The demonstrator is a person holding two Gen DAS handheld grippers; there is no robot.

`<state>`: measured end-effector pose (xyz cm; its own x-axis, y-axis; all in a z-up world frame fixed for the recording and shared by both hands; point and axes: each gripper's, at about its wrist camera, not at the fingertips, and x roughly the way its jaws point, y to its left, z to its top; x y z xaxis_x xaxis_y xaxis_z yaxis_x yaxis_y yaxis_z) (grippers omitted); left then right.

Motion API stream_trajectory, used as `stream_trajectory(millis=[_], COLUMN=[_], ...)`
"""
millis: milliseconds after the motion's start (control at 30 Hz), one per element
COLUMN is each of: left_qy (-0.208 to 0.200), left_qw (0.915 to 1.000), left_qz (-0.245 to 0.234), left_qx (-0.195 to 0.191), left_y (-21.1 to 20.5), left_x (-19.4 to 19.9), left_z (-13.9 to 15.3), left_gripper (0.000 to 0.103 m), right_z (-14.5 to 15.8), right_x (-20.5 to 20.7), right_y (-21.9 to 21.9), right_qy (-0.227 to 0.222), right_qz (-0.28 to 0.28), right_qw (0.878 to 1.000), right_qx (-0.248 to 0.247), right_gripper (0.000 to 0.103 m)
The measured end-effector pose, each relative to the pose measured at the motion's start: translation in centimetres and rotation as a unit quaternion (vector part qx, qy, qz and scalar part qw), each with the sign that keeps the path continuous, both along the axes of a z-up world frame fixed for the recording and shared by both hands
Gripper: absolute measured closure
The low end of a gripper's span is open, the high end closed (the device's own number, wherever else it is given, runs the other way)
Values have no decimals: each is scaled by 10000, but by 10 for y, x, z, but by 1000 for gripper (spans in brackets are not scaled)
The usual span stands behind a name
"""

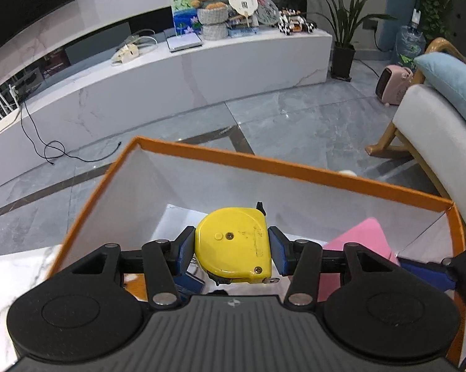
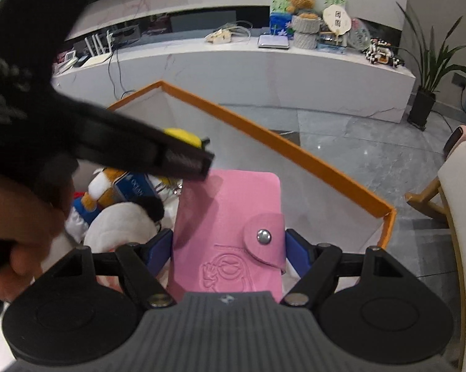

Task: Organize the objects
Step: 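Lower the tape measure and wallet into the box and open both grippers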

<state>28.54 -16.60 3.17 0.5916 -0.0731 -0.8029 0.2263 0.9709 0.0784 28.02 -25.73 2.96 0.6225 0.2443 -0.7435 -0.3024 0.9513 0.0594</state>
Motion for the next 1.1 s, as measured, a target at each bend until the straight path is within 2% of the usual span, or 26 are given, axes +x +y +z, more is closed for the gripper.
stream_trajectory(millis=[167,500,633,733,833,1100], left_qy=[147,174,156,92,64,-105], left_qw=[9999,9998,9998,9999,9999,9999], left_qz=[68,3,-7,-2,-27,-32], left_qx=[-28,112,100,76,74,109], left_y=[-1,-5,-4,-4,-3,5], left_x=[5,4,4,3,1,-7], left_z=[-7,-8,-8,-6,-2,15], left_gripper=[45,44,42,34,34,34], right_z=[-7,-8,-9,-9,-6,0], right_x=[1,-2,-2,-2,-5,-9], right_y=[7,10,11,10,11,15], right_qy=[-84,-89,-1,40,-26,-116], right_qz=[76,126,74,67,56,114], right_qw=[9990,9977,9976,9978,9976,9976], right_qx=[-427,-662,-681,-656,-688,-670], right_gripper=[25,24,23,23,19,19])
